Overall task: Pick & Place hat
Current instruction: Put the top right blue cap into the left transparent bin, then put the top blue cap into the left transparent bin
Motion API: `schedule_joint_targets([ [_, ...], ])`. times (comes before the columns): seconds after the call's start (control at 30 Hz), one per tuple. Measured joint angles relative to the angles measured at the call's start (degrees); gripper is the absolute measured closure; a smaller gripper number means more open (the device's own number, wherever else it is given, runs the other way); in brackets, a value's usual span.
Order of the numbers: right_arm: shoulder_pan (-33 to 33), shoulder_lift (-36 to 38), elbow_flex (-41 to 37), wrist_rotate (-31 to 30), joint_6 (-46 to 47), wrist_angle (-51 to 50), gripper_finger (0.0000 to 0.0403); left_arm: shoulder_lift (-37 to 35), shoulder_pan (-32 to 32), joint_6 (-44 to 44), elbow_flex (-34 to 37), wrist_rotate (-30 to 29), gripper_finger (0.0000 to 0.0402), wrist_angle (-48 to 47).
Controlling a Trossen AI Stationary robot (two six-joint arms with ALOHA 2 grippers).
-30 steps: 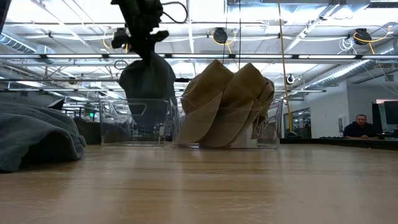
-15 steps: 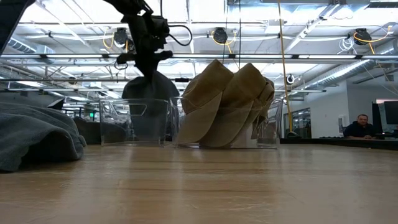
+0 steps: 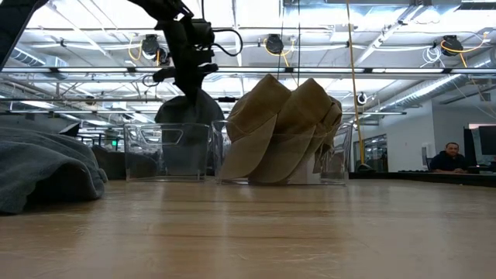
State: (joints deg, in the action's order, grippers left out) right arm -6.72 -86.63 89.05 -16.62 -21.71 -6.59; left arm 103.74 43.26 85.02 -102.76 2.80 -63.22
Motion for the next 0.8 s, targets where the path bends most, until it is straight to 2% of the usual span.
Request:
schedule_joint_targets([
  [0.23,0.0,0.0,0.0,0.0,3.6,0.0,0.0186,-0.3,-1.7,-5.9,0.0,-1.8,0.0357,-1.3],
  [0.37,0.0,0.0,0.0,0.0,4.4,-0.1,0.0186,-0.3,-1.9,-7.7,0.0,-0.6,0.0347,-2.2],
  [0.53,0.0,0.0,0.0,0.2,4.4,-0.1,0.0186,-0.3,-1.7,-7.8,0.0,-1.6,0.0288,-1.1],
  [0.8,0.0,0.0,0.0,0.2,4.4,-0.1,0.0186,-0.3,-2.1,-10.7,0.0,-10.1,0.0164,-0.4],
])
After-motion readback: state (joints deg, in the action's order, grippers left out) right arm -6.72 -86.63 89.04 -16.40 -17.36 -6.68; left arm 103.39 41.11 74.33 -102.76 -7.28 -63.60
